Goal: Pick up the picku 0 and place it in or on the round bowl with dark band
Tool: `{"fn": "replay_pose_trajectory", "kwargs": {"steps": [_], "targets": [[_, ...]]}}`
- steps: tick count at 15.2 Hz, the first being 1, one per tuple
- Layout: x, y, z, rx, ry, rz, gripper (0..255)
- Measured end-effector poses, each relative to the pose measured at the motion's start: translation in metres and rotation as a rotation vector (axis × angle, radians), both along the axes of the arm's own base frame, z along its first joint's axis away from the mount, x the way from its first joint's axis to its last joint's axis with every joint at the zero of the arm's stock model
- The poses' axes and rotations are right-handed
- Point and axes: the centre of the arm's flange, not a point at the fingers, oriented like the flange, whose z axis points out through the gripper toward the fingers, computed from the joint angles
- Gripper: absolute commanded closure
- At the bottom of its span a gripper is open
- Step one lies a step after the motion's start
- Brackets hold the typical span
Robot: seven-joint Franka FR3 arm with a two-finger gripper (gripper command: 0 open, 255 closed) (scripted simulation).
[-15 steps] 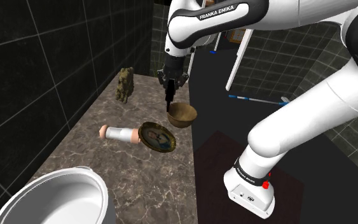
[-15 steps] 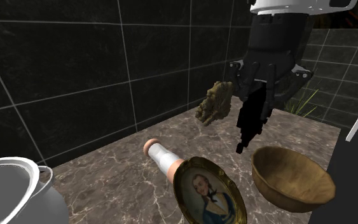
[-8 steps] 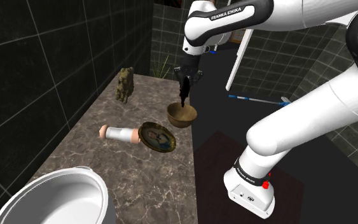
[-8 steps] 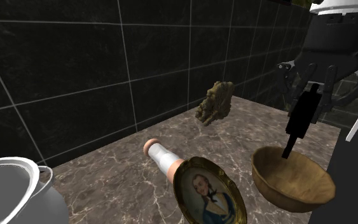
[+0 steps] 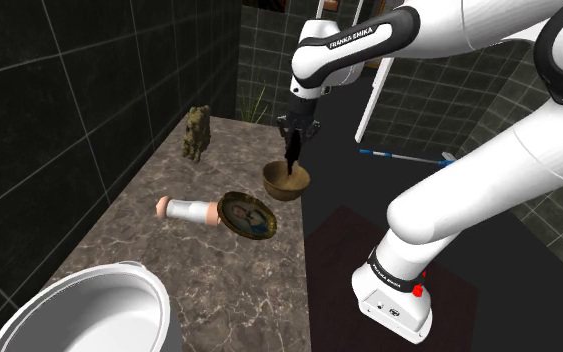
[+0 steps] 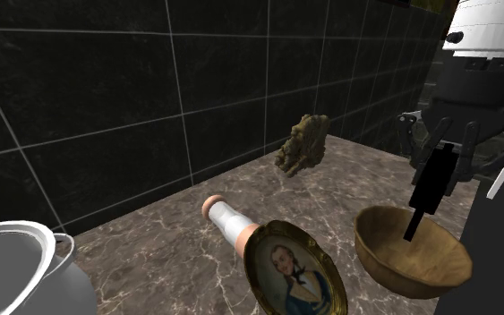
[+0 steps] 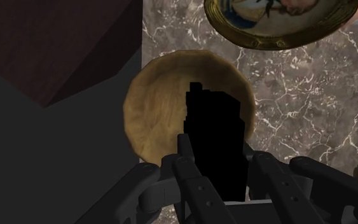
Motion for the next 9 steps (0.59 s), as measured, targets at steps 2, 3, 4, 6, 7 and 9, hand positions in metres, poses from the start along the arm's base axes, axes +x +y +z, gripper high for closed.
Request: {"fn": "replay_pose_trajectory", "kwargs": {"steps": [2,3,4,6,7,9], "targets": [[-0.001,0.001,-0.011,0.000,0.000,0.000,255],[-0.001,0.000,-0.017,0.000,0.000,0.000,255],[0.000,0.000,-0.023,0.000,0.000,0.000,255],[0.001,0.000,-0.034,0.000,0.000,0.000,255],[0.001,-0.001,-0.040,0.000,0.000,0.000,255],[-0.001,0.000,-0.043,0.000,0.000,0.000,255]]}}
